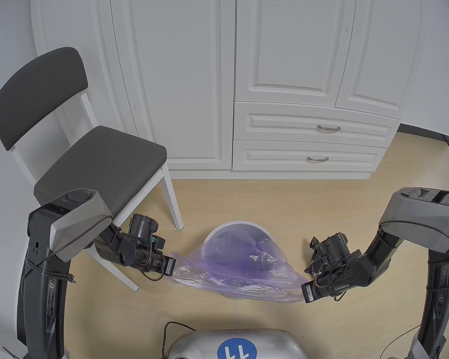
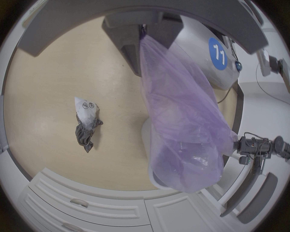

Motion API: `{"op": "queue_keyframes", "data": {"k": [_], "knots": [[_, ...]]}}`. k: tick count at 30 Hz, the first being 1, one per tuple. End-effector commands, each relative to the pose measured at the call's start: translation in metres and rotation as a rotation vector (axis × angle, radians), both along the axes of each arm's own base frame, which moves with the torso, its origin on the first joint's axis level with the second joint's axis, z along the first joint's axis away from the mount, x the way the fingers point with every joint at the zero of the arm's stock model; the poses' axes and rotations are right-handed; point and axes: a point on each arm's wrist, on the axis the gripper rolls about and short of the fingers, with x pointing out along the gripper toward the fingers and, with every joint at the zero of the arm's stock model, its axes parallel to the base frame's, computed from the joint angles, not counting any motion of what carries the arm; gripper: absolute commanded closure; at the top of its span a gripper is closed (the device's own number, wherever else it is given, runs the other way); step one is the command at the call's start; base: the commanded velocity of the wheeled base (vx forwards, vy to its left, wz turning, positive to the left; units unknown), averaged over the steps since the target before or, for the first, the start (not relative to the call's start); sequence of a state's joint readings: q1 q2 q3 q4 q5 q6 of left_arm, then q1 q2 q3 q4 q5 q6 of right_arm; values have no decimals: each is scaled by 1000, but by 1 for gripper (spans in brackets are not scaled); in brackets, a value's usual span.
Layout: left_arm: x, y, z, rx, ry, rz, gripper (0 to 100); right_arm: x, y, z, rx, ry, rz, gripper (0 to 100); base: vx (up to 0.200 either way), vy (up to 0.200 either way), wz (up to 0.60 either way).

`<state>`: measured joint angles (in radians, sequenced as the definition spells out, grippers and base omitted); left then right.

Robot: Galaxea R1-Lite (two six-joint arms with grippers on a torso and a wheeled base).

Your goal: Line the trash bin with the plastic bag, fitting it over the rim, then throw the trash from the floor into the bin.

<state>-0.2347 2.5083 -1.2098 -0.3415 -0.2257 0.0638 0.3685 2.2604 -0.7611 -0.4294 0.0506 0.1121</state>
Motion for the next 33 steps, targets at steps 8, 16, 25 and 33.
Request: {"op": "queue_keyframes", "data": {"k": [8, 16, 25, 33], "knots": [[7, 10, -2, 46, 25, -35, 100, -1, -12, 0, -36, 28, 7, 100, 0, 0, 0], [14, 0, 4, 7, -36, -13, 100, 9, -6, -9, -96, -14, -32, 100, 0, 0, 0], [22, -18, 32, -144, -263, 36, 100, 4, 6, 7, -9, -161, -50, 100, 0, 0, 0], [6, -15, 24, -154, -267, 2, 100, 1, 8, 0, -7, -159, -43, 100, 0, 0, 0]]}}
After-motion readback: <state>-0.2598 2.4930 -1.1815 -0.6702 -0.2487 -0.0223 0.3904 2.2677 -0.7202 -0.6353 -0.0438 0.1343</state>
